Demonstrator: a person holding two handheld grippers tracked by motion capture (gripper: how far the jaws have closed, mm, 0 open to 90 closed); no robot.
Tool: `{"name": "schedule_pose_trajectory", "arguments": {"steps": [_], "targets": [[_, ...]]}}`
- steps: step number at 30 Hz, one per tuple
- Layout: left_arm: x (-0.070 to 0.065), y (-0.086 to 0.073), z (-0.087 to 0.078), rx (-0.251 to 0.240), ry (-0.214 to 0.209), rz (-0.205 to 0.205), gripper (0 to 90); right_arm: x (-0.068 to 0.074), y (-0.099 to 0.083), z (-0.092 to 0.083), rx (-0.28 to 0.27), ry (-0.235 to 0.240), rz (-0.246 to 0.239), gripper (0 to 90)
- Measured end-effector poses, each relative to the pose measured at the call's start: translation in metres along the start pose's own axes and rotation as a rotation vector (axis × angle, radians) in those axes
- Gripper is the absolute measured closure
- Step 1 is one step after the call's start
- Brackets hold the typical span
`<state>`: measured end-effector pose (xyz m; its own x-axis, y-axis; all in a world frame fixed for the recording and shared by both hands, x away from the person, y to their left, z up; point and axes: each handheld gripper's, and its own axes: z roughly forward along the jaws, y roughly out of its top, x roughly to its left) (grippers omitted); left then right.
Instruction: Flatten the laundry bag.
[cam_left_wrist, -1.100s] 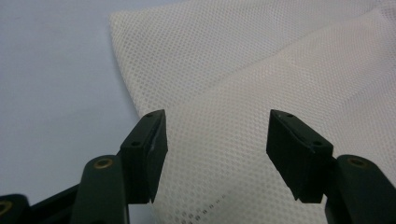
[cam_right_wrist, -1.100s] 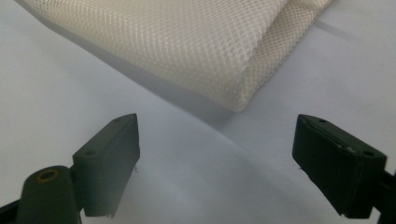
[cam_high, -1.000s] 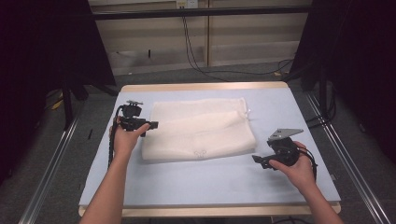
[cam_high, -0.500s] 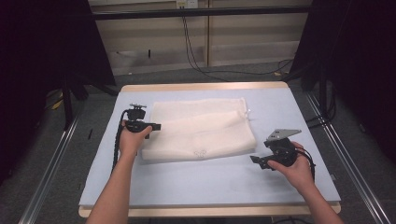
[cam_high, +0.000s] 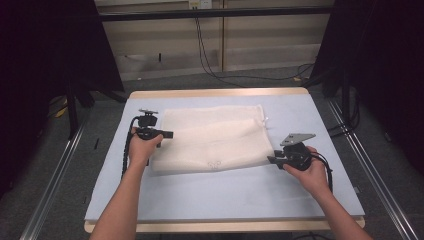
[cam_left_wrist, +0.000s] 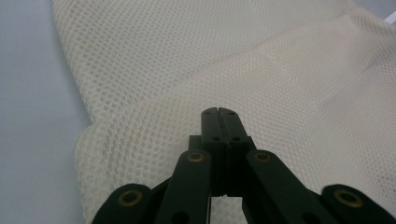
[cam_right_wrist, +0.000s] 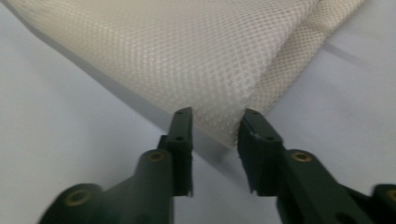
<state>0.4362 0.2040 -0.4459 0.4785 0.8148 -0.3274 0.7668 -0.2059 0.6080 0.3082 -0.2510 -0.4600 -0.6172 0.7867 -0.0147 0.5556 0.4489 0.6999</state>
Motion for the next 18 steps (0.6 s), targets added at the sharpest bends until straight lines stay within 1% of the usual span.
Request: {"name": "schedule_pose_trajectory", "arguments": {"steps": [1, 2, 3, 4, 5, 7, 9, 10, 11, 12, 13, 14, 15, 16, 17, 18], "targets": [[0.001, 0.000, 0.000, 0.002, 0.000, -0.003, 90.0, -0.002, 0.001, 0.001, 0.003, 0.011, 0.007, 76.0], [0.002, 0.000, 0.000, -0.007, -0.003, -0.015, 90.0, -0.003, 0.001, 0.003, 0.003, 0.005, -0.001, 78.5], [0.004, 0.001, -0.001, -0.012, -0.006, -0.011, 90.0, -0.004, 0.001, 0.004, 0.003, 0.004, 0.002, 79.6], [0.004, 0.002, -0.001, -0.021, 0.003, -0.015, 90.0, -0.006, 0.001, 0.005, -0.003, 0.015, 0.007, 80.6], [0.006, 0.003, -0.002, -0.019, 0.005, -0.020, 90.0, -0.007, 0.002, 0.006, 0.004, 0.019, -0.001, 81.2], [0.011, 0.003, -0.002, -0.023, 0.020, -0.021, 90.0, -0.009, 0.004, 0.009, 0.005, 0.014, 0.005, 81.8], [0.015, 0.003, -0.003, -0.028, 0.027, -0.034, 90.0, -0.011, 0.007, 0.013, 0.004, 0.012, -0.007, 81.9], [0.015, 0.002, -0.005, -0.028, 0.045, -0.038, 87.1, -0.011, 0.007, 0.014, -0.002, 0.012, -0.005, 81.9], [0.014, 0.002, -0.006, -0.038, 0.054, -0.048, 75.0, -0.011, 0.008, 0.014, 0.002, 0.013, -0.006, 81.7], [0.013, 0.002, -0.008, -0.030, 0.063, -0.052, 68.2, -0.011, 0.008, 0.013, 0.000, 0.010, -0.010, 81.7], [0.013, 0.001, -0.011, -0.025, 0.077, -0.043, 62.5, -0.011, 0.007, 0.013, -0.003, 0.014, -0.007, 81.8], [0.012, 0.000, -0.013, -0.036, 0.101, -0.040, 57.0, -0.011, 0.007, 0.012, 0.003, 0.016, -0.003, 81.7], [0.011, -0.002, -0.016, -0.038, 0.121, -0.043, 52.1, -0.012, 0.006, 0.012, 0.003, 0.015, -0.011, 81.6], [0.012, -0.003, -0.018, -0.036, 0.122, -0.059, 45.8, -0.011, 0.005, 0.011, 0.002, 0.027, -0.005, 81.5], [0.013, -0.006, -0.021, -0.020, 0.112, -0.074, 41.4, -0.011, 0.004, 0.011, 0.000, 0.023, -0.016, 81.4], [0.013, -0.008, -0.023, -0.014, 0.121, -0.069, 39.1, -0.010, 0.004, 0.010, 0.005, 0.016, -0.025, 81.3]]}}
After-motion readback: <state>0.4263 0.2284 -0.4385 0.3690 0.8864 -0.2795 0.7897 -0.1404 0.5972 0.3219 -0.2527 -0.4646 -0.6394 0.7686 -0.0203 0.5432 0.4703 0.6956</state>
